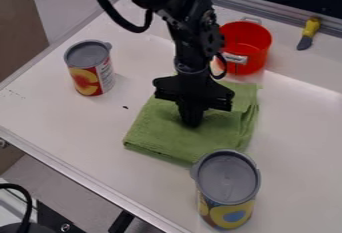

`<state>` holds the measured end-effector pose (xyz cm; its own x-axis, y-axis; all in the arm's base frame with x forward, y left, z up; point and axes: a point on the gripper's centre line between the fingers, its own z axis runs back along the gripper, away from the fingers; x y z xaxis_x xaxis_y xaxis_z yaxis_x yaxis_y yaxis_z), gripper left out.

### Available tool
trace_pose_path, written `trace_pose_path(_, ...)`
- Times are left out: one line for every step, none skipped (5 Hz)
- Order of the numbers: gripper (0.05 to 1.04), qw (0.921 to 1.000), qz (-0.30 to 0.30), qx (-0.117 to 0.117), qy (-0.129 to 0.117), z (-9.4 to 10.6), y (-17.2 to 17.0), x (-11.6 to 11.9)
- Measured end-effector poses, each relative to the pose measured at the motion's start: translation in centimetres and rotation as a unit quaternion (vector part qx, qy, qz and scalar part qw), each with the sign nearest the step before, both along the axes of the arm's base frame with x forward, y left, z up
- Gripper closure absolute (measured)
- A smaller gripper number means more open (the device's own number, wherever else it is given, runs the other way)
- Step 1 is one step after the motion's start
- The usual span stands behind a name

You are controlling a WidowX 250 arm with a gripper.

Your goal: Moved to the green cloth to the middle of the table

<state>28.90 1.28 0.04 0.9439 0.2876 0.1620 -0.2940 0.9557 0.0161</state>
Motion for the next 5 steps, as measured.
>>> trace_pose_path(1.031, 0.9998, -0.006, 0.016, -0.009, 0.1, 1.3, 0.2)
trace_pose_path(1.031, 0.9995, -0.023, 0.020, -0.011, 0.0, 1.9, 0.1)
trace_pose_path(1.031, 0.9994, -0.032, 0.012, -0.002, 0.1, 3.2, -0.9)
trace_pose_path(1.031, 0.9991, -0.041, 0.010, 0.002, 0.2, 3.4, -1.2)
trace_pose_path(1.031, 0.9991, -0.041, 0.007, 0.009, 0.2, 3.3, -1.3)
